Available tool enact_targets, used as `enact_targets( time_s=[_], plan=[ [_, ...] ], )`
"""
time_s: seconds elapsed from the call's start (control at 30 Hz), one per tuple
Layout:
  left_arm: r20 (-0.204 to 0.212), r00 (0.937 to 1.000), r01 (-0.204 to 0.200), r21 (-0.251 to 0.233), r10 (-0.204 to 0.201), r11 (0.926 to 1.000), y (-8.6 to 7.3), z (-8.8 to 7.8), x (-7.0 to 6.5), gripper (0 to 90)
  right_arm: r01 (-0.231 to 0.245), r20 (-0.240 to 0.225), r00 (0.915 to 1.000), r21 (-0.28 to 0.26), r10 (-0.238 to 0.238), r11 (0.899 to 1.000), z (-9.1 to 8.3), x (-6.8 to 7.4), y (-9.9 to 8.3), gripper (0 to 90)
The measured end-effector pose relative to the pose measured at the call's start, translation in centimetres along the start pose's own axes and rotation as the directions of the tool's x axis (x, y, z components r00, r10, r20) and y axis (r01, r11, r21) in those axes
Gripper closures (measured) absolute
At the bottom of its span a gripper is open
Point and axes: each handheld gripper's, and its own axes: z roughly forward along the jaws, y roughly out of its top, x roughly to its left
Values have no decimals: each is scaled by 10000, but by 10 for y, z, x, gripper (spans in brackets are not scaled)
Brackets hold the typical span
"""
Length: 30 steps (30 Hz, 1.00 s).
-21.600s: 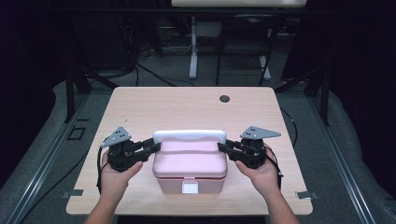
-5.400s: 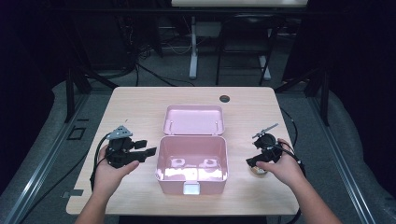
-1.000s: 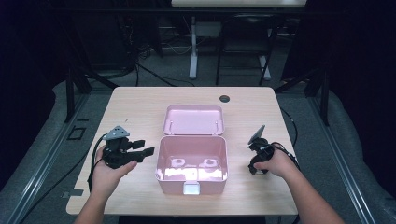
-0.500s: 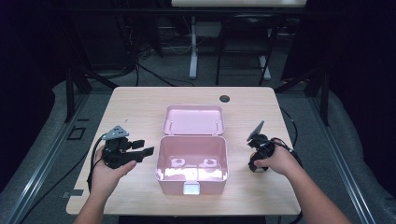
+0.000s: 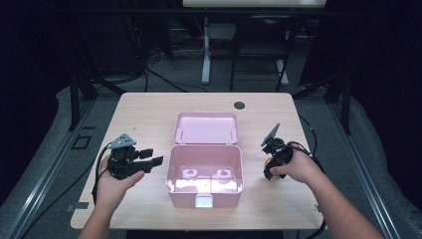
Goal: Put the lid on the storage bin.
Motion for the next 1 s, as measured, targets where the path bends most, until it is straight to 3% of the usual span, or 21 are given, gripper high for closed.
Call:
enact_targets(
  time_s=[0.43,1.0],
  plan=[
    [-9,10000,53,-45,-53,10000,0,0,0,456,382,-84,9992,7,-381,9993,-21,8,6,198],
    [5,10000,58,-82,-58,9999,0,-1,0,456,1519,-194,9882,1,-1518,9884,-38,15,9,198]
  ],
)
